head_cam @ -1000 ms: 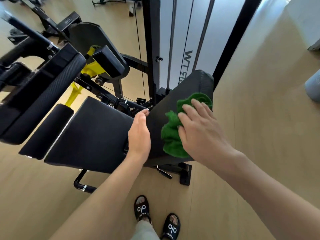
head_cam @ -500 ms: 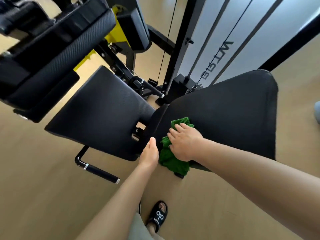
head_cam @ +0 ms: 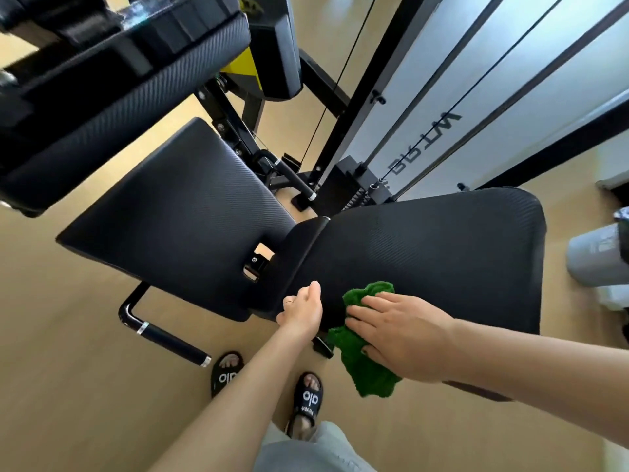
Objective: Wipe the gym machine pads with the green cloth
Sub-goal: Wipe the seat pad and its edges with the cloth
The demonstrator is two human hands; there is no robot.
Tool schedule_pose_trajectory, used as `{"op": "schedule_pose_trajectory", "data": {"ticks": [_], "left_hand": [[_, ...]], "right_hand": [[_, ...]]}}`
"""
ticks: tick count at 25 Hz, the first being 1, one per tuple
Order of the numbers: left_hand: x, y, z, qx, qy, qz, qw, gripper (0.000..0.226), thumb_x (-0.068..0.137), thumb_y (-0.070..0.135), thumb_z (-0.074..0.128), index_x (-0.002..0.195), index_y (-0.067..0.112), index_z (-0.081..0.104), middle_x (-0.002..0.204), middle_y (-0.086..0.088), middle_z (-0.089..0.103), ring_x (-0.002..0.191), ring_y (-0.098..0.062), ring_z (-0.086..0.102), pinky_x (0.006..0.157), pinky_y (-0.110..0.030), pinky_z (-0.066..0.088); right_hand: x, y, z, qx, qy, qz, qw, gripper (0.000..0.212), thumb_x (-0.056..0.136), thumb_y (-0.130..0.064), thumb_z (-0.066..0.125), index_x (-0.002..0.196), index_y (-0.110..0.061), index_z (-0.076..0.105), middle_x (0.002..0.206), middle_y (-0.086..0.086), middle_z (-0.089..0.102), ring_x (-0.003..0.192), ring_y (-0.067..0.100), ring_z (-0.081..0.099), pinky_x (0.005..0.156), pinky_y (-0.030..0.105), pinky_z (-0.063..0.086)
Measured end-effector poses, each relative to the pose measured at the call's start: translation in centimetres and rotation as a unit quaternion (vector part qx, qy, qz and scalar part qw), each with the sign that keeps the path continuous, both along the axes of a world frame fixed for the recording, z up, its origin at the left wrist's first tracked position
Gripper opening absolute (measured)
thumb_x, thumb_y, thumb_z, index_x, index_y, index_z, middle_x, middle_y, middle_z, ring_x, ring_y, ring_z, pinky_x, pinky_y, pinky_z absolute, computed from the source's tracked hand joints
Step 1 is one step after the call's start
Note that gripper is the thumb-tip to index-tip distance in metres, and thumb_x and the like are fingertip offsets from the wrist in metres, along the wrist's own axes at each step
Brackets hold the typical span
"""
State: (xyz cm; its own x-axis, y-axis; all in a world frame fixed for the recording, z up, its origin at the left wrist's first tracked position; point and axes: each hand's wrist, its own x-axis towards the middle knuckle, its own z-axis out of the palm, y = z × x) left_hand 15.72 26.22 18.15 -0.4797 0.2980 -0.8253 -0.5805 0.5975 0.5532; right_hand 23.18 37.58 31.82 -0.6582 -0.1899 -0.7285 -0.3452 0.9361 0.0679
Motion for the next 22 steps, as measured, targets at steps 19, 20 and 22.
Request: {"op": "schedule_pose_trajectory", "data": {"ticks": [19,20,22], "left_hand": [[2.2,4.3,-4.9,-0.121,0.112,0.279,0.946,0.017,0.095,0.025,0.033,0.083,0.027,0.045,0.095,0.006,0.046,0.117,-0.017,0.035,0.092,-0.036,0.019],[2.2,4.3,-5.3,-0.120,0.100,0.285,0.946,0.018,0.095,0.020,0.034,0.080,0.026,0.043,0.096,0.008,0.044,0.118,-0.018,0.035,0.087,-0.035,0.018],[2.2,4.3,-5.3,-0.131,0.121,0.260,0.949,0.031,0.098,0.011,0.028,0.080,0.029,0.046,0.097,0.010,0.044,0.118,-0.018,0.036,0.084,-0.034,0.014]], "right_hand": [[-10.7,8.4,-7.4,-0.037,-0.099,0.135,0.985,0.038,0.105,-0.022,0.034,0.122,-0.003,0.061,0.126,0.017,0.060,0.118,0.037,0.058,0.101,0.046,0.045],[-8.9,7.8,-6.0,-0.061,-0.106,0.158,0.980,0.041,0.105,-0.025,0.033,0.129,-0.004,0.058,0.132,0.016,0.058,0.123,0.035,0.055,0.106,0.047,0.042],[-6.8,7.8,-4.1,-0.090,-0.129,0.185,0.970,0.050,0.107,-0.033,0.026,0.147,-0.007,0.042,0.152,0.009,0.044,0.140,0.027,0.040,0.119,0.042,0.026]]}}
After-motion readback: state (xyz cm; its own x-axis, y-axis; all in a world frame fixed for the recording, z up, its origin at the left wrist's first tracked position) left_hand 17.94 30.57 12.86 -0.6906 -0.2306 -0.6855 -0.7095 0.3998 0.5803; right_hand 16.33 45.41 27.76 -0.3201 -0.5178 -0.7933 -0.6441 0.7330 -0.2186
